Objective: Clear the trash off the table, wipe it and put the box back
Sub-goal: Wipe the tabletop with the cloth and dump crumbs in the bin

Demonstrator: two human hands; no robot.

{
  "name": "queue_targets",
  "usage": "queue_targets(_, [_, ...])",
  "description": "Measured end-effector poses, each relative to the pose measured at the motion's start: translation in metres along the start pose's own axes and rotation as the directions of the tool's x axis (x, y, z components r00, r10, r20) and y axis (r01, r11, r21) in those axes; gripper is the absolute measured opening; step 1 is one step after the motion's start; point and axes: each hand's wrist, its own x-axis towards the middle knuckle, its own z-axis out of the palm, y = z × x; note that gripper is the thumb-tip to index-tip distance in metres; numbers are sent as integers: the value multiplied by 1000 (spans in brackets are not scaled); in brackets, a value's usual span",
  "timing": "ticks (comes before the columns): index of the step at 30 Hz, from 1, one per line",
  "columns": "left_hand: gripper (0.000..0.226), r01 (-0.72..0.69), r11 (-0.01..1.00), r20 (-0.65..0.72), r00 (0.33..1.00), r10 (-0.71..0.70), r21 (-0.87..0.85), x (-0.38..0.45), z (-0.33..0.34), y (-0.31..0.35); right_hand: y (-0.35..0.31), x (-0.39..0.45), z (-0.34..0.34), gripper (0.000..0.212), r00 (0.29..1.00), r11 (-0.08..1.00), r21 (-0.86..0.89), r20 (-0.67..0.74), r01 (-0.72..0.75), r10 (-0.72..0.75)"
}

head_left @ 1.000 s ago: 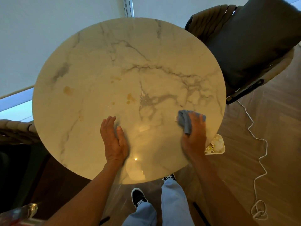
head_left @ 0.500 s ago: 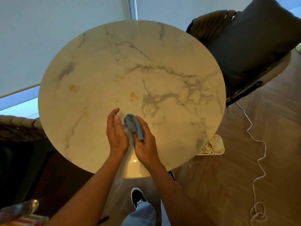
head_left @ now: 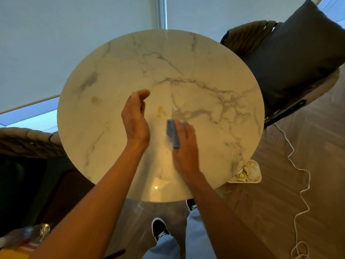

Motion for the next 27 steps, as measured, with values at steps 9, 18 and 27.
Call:
queue_targets(9, [50,-274,633,286,954,85,724,17,-102,-79,113,61,-93,65,972,975,-137,-178,-177,152])
queue_targets(18, [52,-371,467,356,926,124,802,20,-114,-102,163,101,-96,51,921,823,-417,-209,-387,328])
queue_targets(27, [54,-239,580,229,969,92,779,21,-112,-101,56,87,45,61,979,990,-76,171,121,-107])
